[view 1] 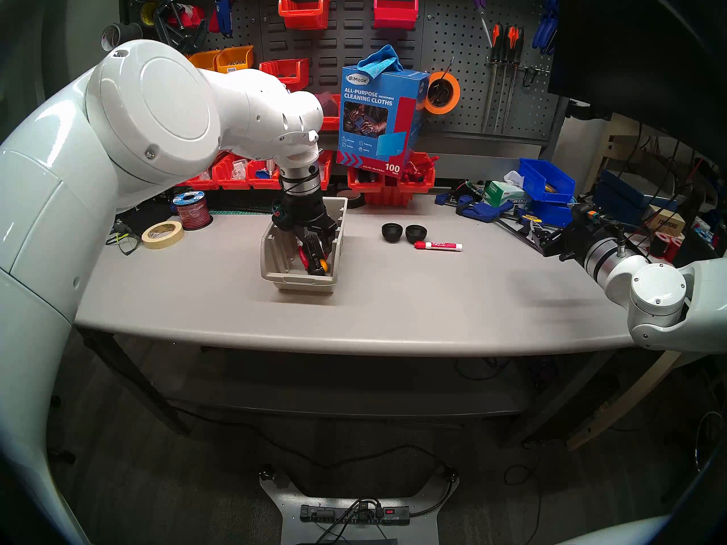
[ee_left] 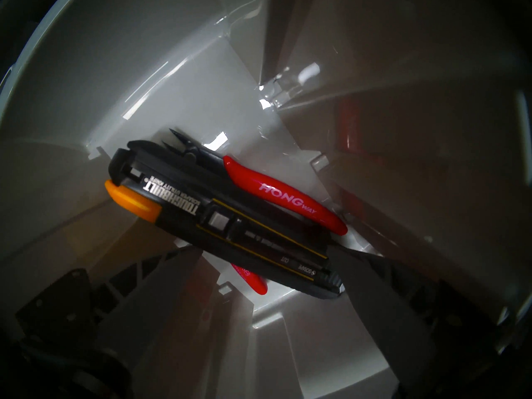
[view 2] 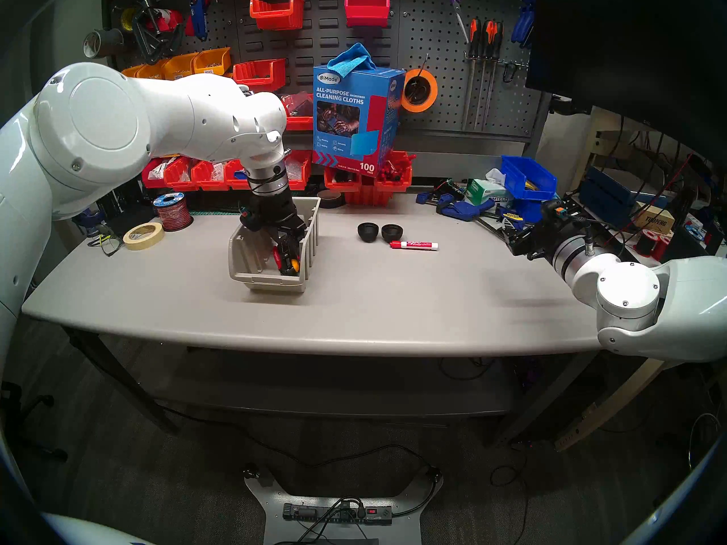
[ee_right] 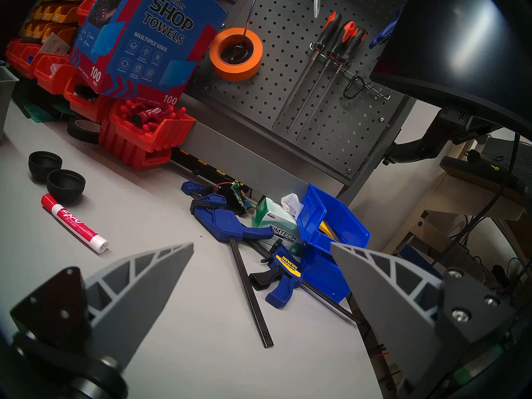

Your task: Take out tools from the storage box

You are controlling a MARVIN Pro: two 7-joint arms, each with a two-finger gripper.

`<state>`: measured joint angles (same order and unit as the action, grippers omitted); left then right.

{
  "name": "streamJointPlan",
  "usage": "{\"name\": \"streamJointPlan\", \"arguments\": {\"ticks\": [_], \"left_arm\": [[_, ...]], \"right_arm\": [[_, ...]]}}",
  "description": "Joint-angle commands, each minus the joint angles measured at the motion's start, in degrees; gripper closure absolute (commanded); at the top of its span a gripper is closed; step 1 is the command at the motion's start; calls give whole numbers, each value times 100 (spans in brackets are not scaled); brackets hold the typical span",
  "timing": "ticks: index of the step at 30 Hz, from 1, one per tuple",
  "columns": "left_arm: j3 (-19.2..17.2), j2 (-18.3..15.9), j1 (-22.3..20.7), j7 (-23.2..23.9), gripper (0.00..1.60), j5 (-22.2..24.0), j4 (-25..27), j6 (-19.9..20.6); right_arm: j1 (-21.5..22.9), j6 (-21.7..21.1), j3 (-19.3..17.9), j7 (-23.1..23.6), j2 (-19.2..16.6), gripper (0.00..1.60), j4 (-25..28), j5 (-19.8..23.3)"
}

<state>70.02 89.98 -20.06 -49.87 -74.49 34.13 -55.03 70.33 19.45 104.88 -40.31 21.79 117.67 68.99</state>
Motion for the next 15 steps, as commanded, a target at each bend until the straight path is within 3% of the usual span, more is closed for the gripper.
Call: {"name": "streamJointPlan", "arguments": {"ticks": [1,7,15], "left_arm": [[315,134,291,-255,0,-66,414,3],[453,164,-148,-432,0,-63,632,3],[764,237,-216,-433,0,-122,951,3]], "right_arm": [[57,17,-40,-19,13,0,-8,6],[55,24,-37,-20,21,0,-7,10],[56,32,-33,-22,31,0,-6,17]]}}
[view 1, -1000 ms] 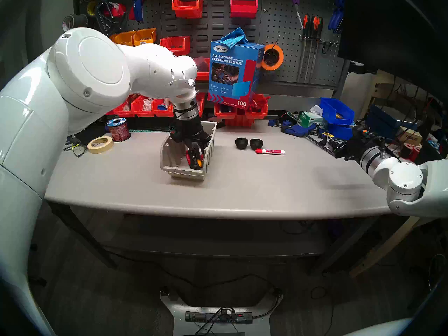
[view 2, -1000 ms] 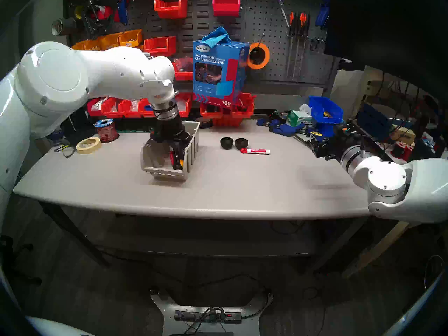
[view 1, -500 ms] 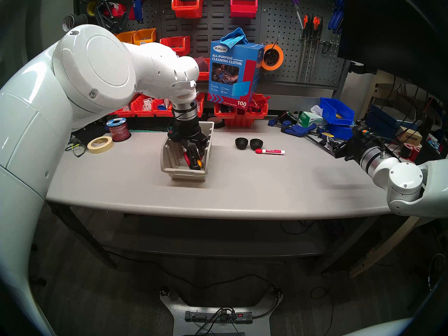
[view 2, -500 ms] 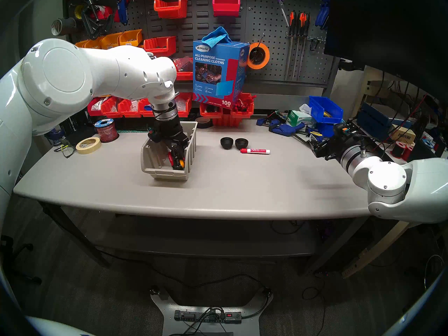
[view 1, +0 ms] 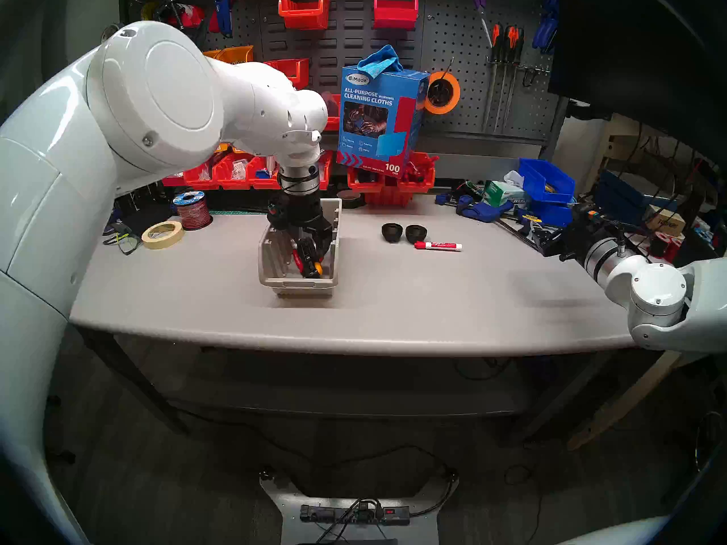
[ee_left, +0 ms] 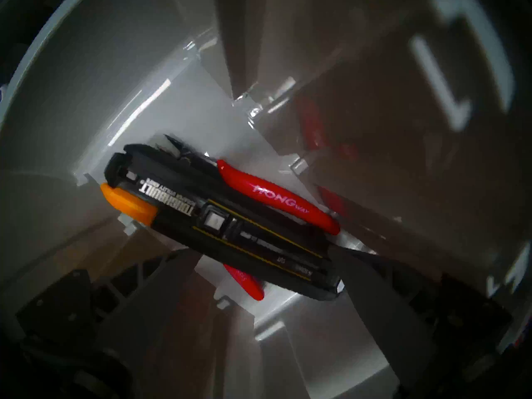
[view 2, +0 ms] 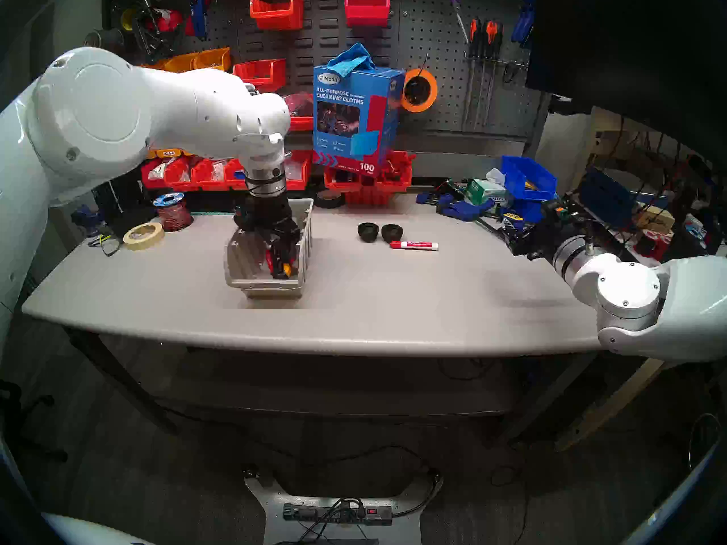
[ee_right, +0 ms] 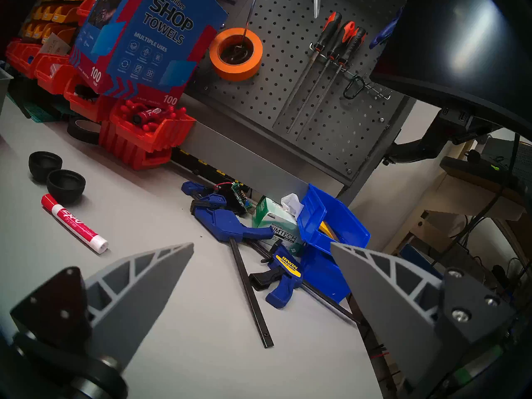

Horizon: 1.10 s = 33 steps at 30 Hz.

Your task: Take out tools from the storage box

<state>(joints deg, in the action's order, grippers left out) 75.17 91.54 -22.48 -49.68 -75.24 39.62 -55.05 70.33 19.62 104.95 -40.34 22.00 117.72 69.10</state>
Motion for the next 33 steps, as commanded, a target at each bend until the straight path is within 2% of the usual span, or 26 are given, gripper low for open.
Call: {"name": "streamJointPlan", "arguments": {"ticks": [1,9,10,12,13,21,33], "left_arm": [[278,109,12,-465,0,-58,436,5],[438,276,-103,-547,0,-58,672,5],[453,287,-110,-569,4,-58,683,5],[477,314,-131,-582,117,-45,715,5],[478,326,-149,-607,160,-30,725,5],[467,381,-203,-526,160,199,666,5],[231,435,-184,-534,160,495,-20,5]], "right_arm": [[56,16,-40,-20,12,0,-10,6],[56,25,-36,-22,22,0,-8,14],[56,26,-36,-22,23,0,-8,14],[56,29,-36,-23,25,0,-8,16],[56,30,-35,-24,26,0,-7,18],[56,38,-32,-27,37,0,-5,26],[56,51,-27,-31,51,0,-3,36]]}}
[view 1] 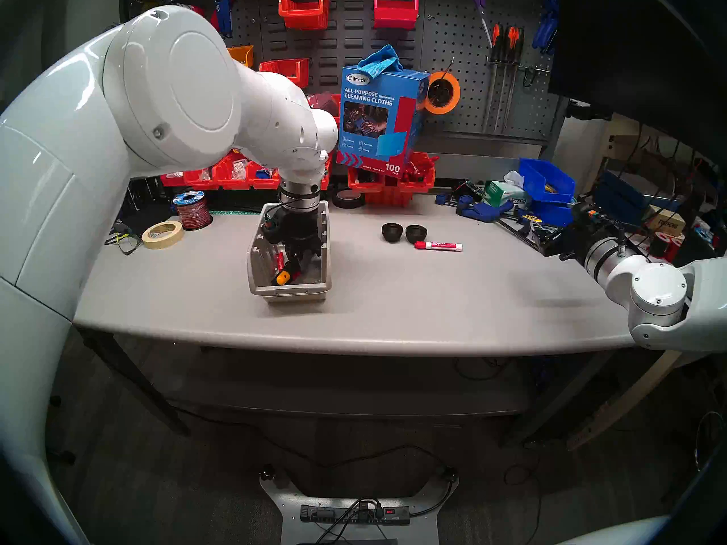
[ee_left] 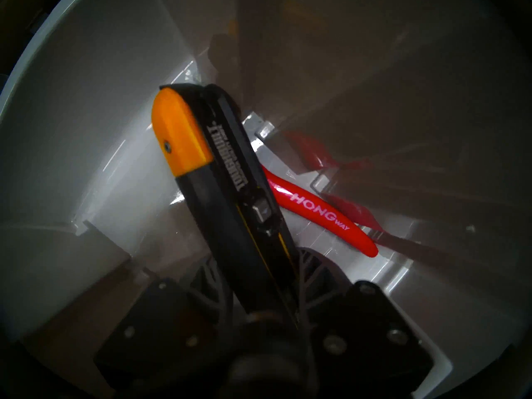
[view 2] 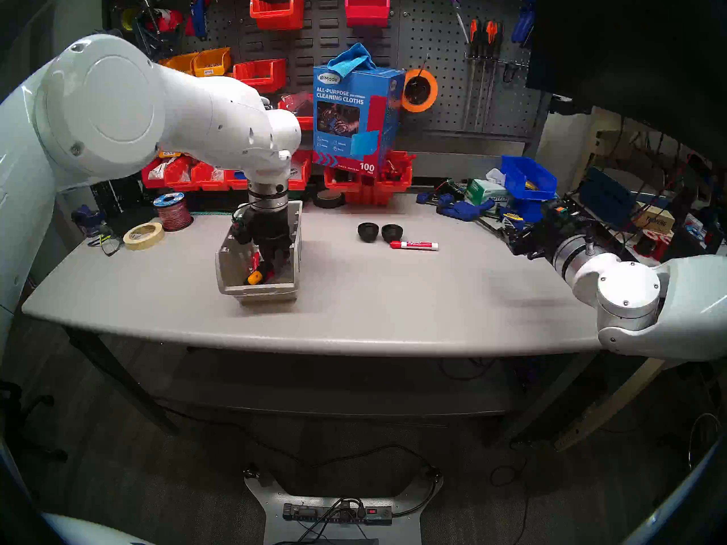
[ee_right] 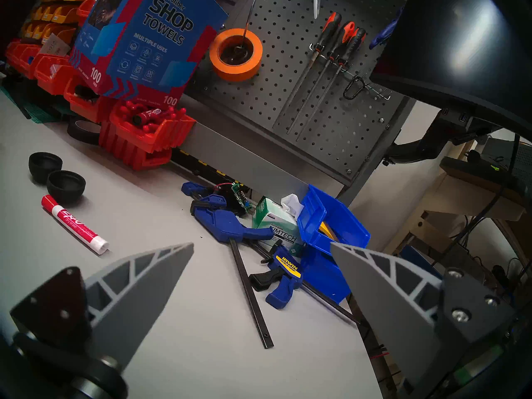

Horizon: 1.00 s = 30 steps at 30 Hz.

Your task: Take out tools from the storage box

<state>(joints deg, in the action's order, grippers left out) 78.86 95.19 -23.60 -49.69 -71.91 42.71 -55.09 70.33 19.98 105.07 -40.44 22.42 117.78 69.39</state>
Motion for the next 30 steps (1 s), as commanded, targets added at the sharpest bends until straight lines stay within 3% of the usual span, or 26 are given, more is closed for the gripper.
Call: {"name": "streamJointPlan", "arguments": {"ticks": [1,15,30], "left_arm": [[-165,75,-89,-528,160,185,-370,9],[-433,81,-190,-420,160,330,-999,9],[-722,145,-461,-481,160,406,-1247,9]], "right_arm": [[55,16,-38,-21,11,0,-9,7],[51,29,-31,-23,26,0,-7,15],[46,44,-22,-23,46,0,-5,24]]}}
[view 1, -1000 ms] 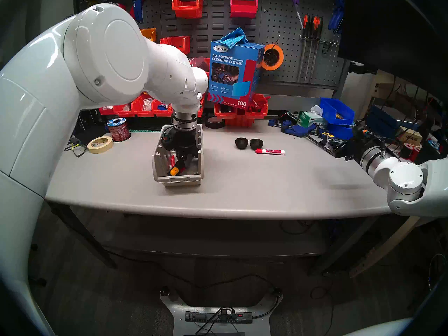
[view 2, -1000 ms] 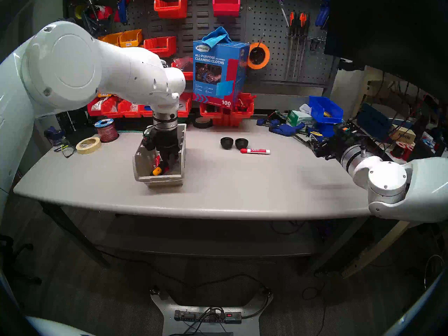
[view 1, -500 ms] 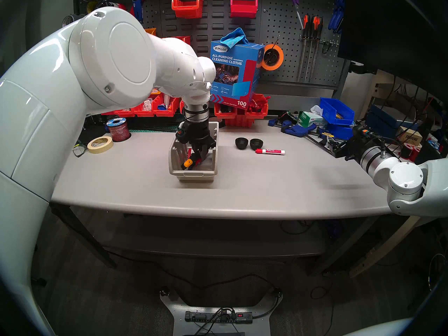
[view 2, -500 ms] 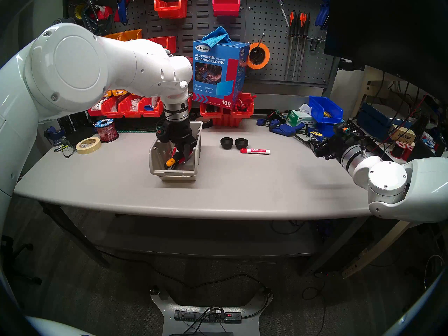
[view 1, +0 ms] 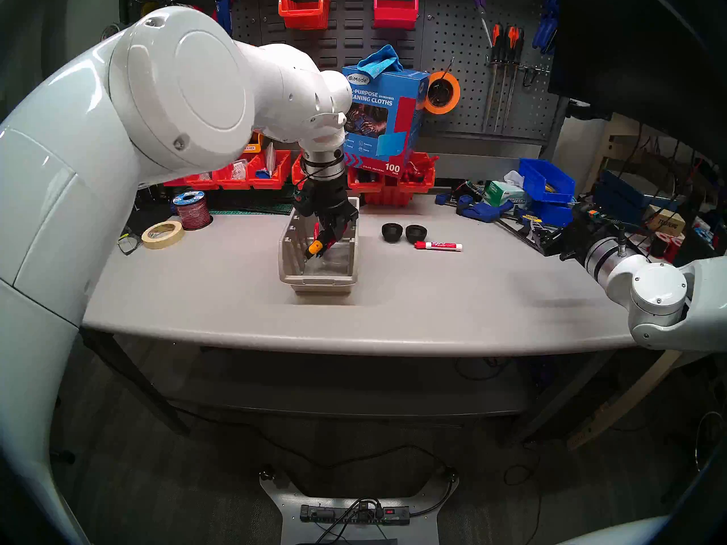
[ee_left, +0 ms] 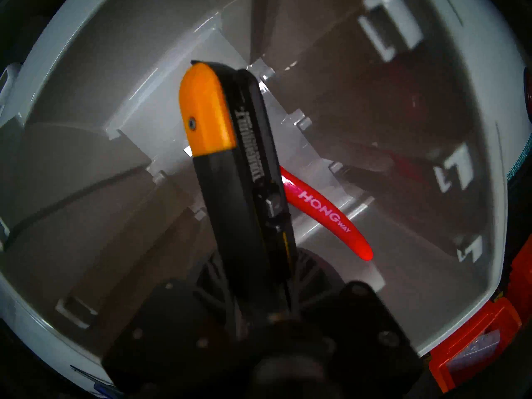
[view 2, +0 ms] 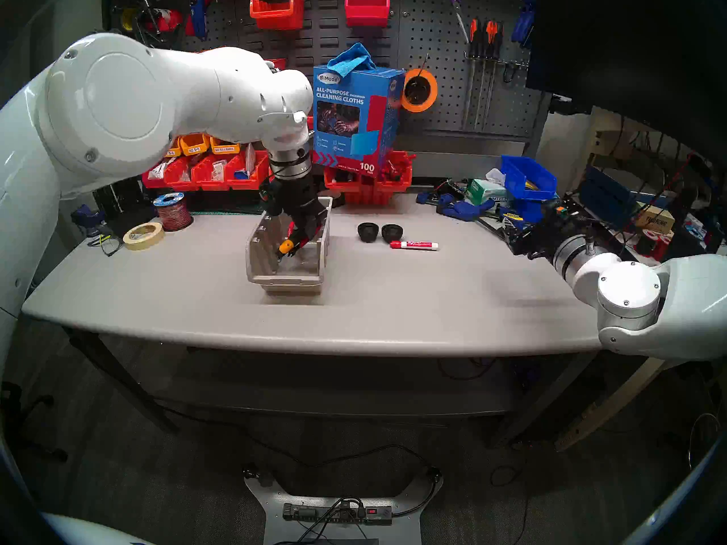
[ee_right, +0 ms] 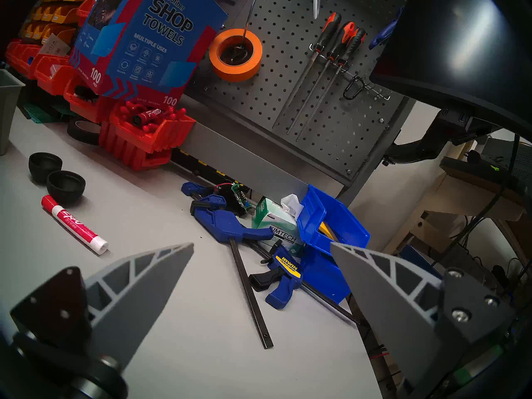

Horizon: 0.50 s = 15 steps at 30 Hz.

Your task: Take out tools from the storage box

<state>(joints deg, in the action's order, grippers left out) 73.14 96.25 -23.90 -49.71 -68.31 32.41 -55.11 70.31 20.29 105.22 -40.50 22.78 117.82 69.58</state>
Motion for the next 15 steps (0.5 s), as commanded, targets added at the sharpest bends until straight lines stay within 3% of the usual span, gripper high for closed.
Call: {"name": "streamJointPlan", "arguments": {"ticks": [1,15], "left_arm": [[-185,40,-465,-482,160,65,-240,11],[-636,22,-826,-427,160,267,-650,11]], "right_arm": [[47,14,-36,-16,10,0,-9,5],[46,26,-27,-16,27,0,-7,13]]}}
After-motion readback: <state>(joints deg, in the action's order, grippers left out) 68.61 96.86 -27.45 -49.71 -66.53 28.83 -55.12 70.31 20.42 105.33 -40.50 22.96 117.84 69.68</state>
